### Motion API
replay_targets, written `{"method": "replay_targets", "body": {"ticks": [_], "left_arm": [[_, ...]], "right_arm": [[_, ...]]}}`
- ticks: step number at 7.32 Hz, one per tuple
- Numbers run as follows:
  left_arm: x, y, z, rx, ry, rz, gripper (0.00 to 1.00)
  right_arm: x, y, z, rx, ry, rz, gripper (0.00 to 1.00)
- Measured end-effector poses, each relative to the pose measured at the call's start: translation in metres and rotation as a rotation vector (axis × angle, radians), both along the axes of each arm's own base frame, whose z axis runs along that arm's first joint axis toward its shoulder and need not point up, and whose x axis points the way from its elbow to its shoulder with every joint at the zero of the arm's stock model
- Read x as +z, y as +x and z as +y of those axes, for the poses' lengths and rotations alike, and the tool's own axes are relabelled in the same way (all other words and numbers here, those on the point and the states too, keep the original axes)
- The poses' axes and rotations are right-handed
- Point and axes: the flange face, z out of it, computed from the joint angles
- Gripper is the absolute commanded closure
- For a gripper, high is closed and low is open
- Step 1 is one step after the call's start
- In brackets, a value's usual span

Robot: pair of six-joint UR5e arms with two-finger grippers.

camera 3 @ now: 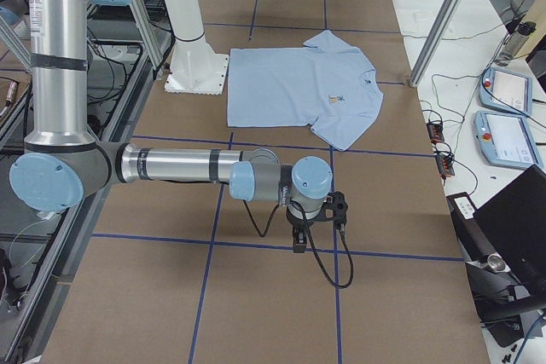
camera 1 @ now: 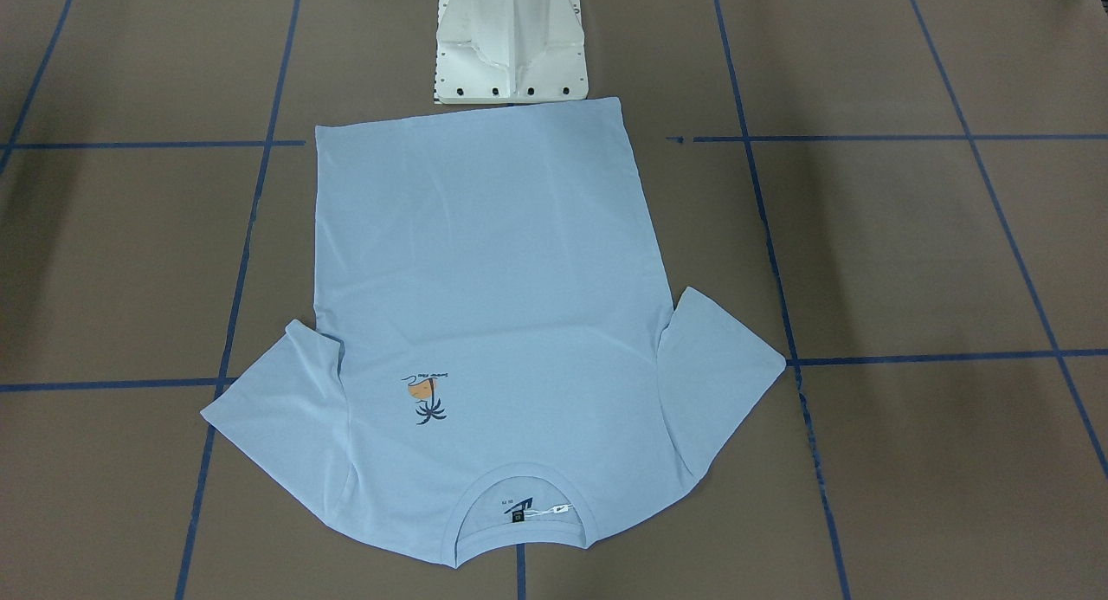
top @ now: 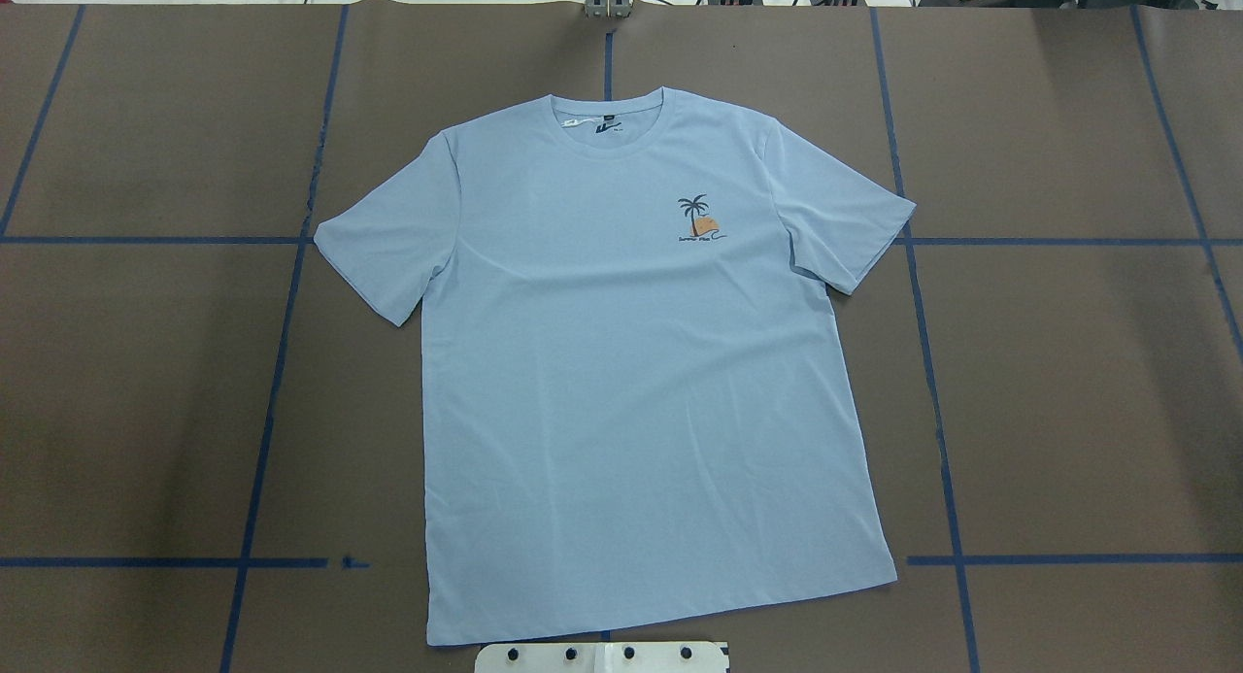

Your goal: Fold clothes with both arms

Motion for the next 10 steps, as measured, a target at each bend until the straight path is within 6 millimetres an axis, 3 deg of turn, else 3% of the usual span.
{"method": "replay_targets", "body": {"ticks": [3,5,6,7,10], "left_arm": [[-0.009,0.001,-0.006,0.002,0.023,0.0,0.0],[-0.042,0.004,-0.042,0.006,0.096,0.004,0.0],[-0.054,0.006,-0.058,0.008,0.159,0.007,0.0],[-0.059,0.008,-0.067,0.011,0.241,0.013,0.0],[-0.058,0.012,-0.076,-0.034,0.301,0.03,0.0]], "right_arm": [[-0.011,0.001,-0.011,0.015,0.013,-0.003,0.0],[-0.045,-0.015,-0.061,0.01,0.06,-0.002,0.0],[-0.079,-0.032,-0.097,-0.006,0.107,-0.004,0.0],[-0.11,-0.059,-0.127,-0.032,0.166,-0.015,0.0],[-0.154,-0.199,-0.169,-0.062,0.269,-0.082,0.0]]}}
